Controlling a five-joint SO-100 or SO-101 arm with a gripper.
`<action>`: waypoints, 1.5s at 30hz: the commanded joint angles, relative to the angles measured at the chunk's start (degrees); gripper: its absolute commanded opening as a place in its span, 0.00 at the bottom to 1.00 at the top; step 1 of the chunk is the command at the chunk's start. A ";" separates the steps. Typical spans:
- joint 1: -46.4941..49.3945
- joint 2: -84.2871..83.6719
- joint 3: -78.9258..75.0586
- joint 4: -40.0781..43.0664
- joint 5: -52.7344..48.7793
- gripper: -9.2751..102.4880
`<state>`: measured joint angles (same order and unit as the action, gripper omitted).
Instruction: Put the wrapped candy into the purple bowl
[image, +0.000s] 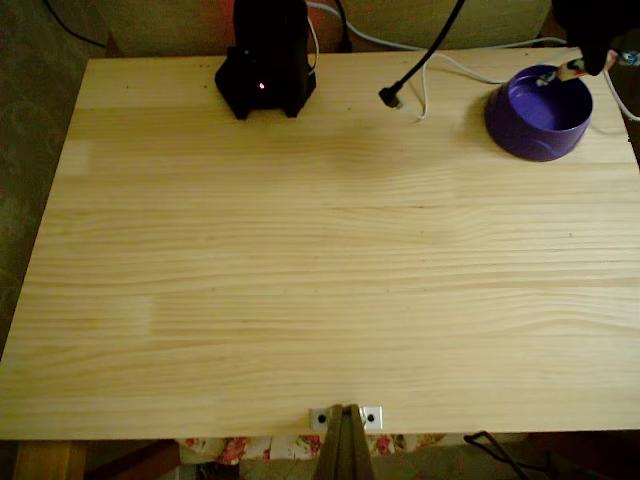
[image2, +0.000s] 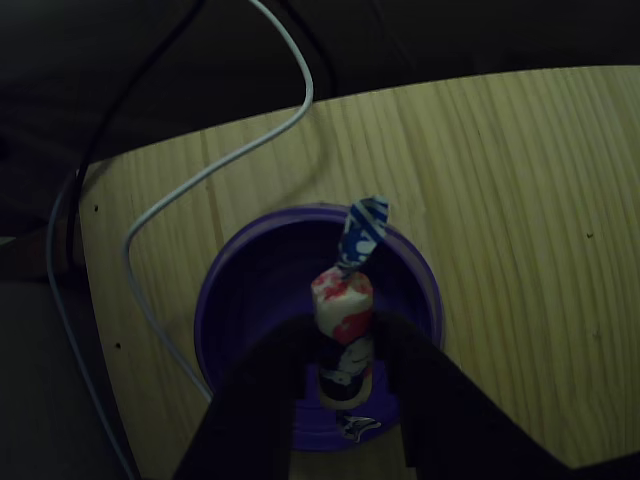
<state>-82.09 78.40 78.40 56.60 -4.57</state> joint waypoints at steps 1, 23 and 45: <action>0.53 3.60 -4.75 0.00 0.88 0.13; 0.09 7.91 -1.32 -1.14 -0.18 0.18; 18.90 22.68 6.94 1.14 -2.90 0.08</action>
<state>-68.29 92.11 84.46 58.54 -7.47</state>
